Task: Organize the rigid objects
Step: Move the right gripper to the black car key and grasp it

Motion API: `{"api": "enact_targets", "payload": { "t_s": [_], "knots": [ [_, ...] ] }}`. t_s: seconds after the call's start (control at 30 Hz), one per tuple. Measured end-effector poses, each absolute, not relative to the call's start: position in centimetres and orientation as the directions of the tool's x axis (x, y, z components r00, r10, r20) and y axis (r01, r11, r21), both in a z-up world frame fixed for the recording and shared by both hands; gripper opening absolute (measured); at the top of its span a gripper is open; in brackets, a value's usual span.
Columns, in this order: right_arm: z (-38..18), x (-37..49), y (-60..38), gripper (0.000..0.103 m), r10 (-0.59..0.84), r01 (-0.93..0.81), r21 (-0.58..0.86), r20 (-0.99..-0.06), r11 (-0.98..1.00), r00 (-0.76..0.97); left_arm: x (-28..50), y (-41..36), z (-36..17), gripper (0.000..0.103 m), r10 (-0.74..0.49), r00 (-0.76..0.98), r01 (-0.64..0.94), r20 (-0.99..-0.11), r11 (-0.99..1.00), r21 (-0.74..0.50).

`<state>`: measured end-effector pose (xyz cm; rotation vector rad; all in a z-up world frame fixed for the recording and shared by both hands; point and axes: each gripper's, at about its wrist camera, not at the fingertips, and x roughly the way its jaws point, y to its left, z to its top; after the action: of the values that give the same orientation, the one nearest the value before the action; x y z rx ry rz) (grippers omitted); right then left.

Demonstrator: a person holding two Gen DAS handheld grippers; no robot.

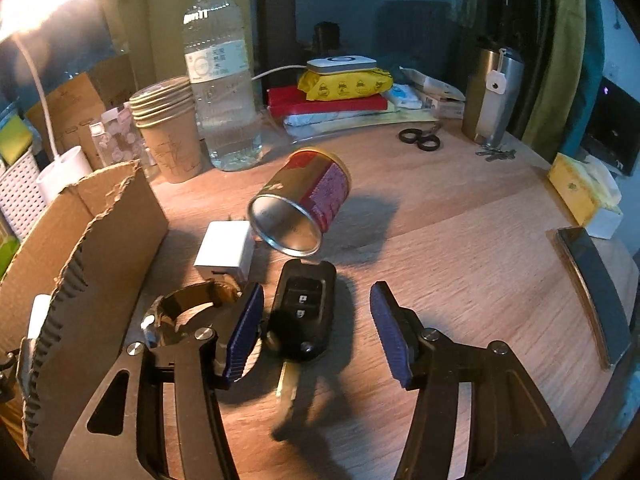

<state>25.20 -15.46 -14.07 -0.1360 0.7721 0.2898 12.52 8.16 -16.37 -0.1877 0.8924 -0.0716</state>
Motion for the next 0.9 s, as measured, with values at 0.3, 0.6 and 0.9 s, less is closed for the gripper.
{"api": "enact_targets", "payload": {
  "t_s": [0.3, 0.6, 0.9],
  "knots": [
    [-15.0, 26.2, -14.3, 0.058, 0.208, -0.336, -0.027, -0.738, 0.942, 0.642, 12.5, 8.2, -16.4, 0.028, -0.14, 0.626, -0.016, -0.767, 0.981, -0.193],
    [-15.0, 25.9, -14.5, 0.039, 0.251, -0.364, 0.004, -0.733, 0.931, 0.632, 12.5, 8.2, -16.4, 0.028, -0.14, 0.626, -0.016, -0.767, 0.981, -0.193],
    [-14.0, 24.5, -14.9, 0.039, 0.282, -0.372, 0.022, -0.696, 0.928, 0.661, 12.5, 8.2, -16.4, 0.028, -0.141, 0.626, -0.016, -0.767, 0.981, -0.193]
  ]
}}
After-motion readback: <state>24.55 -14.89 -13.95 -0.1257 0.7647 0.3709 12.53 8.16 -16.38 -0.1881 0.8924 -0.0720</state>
